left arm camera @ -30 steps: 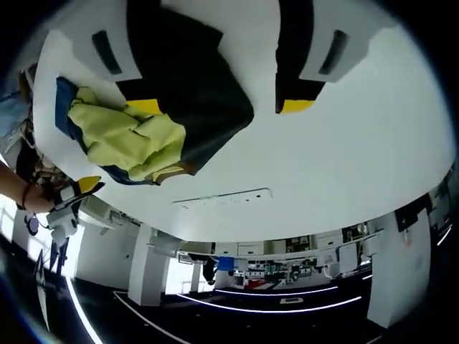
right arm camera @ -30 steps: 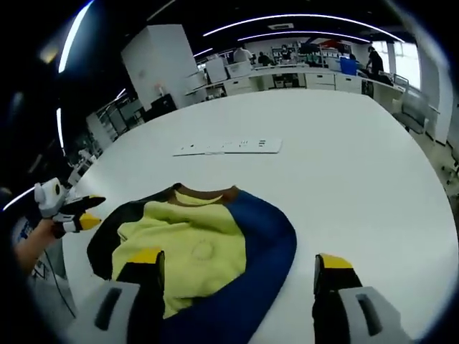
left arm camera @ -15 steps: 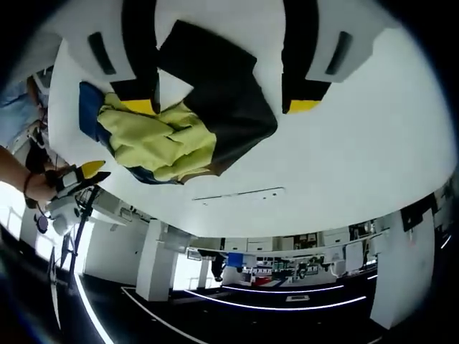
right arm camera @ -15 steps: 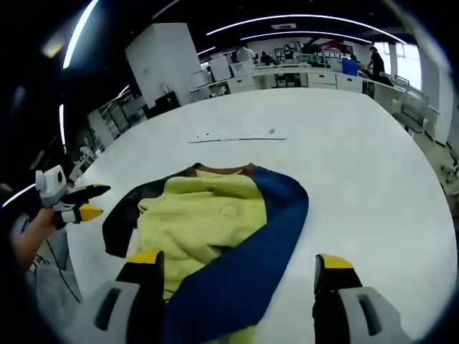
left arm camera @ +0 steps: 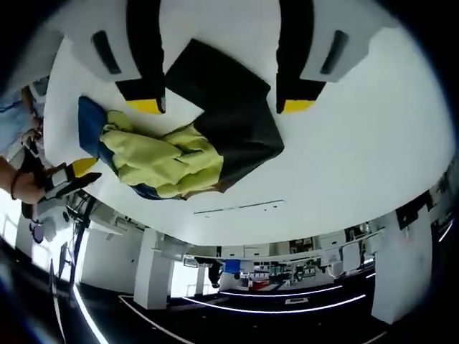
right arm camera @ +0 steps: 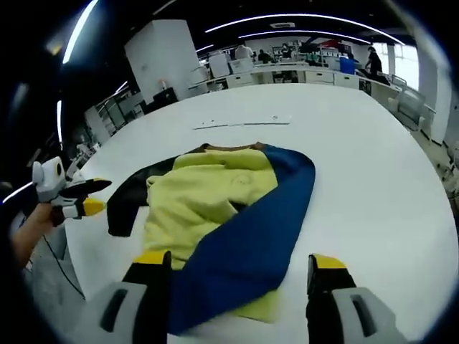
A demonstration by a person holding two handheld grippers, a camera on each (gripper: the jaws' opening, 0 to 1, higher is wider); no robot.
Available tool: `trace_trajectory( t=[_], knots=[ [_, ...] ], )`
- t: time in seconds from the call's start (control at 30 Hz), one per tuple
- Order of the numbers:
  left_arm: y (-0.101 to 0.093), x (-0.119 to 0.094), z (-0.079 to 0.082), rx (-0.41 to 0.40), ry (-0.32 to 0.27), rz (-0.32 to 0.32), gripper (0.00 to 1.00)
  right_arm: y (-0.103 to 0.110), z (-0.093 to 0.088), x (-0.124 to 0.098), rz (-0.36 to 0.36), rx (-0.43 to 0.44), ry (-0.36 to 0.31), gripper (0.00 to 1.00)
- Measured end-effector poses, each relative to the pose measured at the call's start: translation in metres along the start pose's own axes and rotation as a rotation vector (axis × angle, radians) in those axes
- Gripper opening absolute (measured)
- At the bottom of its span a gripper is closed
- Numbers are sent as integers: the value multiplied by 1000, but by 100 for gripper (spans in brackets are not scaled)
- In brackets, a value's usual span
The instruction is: Fold the garment on the visible template until the final outline fits inside the template.
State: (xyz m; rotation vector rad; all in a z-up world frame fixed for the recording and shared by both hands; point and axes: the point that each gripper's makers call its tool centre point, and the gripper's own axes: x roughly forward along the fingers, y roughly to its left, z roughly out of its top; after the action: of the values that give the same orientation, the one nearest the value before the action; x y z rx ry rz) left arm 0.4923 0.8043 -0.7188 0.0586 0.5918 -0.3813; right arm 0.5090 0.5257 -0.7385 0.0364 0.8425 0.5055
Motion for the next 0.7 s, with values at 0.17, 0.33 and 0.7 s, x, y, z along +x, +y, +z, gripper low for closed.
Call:
trace_trajectory(
  t=[0.17,0.33,0.7],
  knots=[
    [-4,-3,-8,-11,-17,19,47,6,-9,-2,-17,15,-13,70],
    [-7,-2,-20,-8,6,39,44,9,-20,-3,-50,40,-18,61],
    [-12,3,-46,-1,46,52,30,18,-39,-9,-113,134,-52,35]
  ],
)
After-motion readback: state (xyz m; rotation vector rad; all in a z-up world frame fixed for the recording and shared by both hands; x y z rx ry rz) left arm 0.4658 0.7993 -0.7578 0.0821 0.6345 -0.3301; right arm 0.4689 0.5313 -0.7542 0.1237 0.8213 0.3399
